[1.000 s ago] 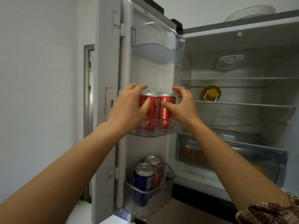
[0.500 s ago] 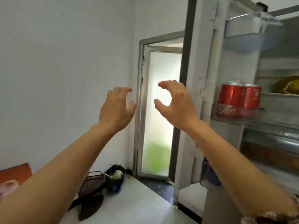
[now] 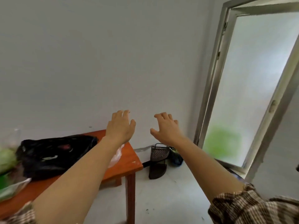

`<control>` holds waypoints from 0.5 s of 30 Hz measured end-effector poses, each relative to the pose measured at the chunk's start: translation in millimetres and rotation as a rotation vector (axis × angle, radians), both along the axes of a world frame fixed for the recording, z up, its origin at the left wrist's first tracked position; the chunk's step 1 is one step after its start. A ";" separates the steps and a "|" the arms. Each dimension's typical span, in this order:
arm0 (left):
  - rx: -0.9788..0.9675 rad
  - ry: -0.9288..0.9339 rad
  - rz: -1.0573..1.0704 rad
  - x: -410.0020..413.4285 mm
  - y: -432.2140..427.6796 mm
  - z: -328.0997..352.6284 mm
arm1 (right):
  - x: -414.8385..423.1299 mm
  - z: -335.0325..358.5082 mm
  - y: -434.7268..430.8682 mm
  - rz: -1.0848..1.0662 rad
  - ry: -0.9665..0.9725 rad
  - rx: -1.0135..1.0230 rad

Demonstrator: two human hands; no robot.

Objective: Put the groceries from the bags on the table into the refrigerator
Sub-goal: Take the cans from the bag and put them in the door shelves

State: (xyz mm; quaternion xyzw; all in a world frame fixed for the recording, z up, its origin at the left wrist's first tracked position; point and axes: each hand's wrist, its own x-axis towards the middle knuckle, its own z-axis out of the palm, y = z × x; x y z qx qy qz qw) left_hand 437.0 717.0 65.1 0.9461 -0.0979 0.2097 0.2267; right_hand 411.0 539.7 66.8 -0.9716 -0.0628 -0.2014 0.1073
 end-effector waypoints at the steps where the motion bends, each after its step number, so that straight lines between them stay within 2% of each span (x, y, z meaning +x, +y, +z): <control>1: 0.001 0.017 0.024 7.9 18.2 -8.1 | 12.4 -9.2 17.7 0.023 0.020 -0.005; 12: -0.027 0.059 0.192 128.5 202.1 -88.0 | 173.8 -98.1 190.4 0.198 0.145 -0.013; 15: -0.004 0.122 0.245 168.6 251.6 -116.2 | 223.5 -118.4 236.3 0.234 0.203 0.008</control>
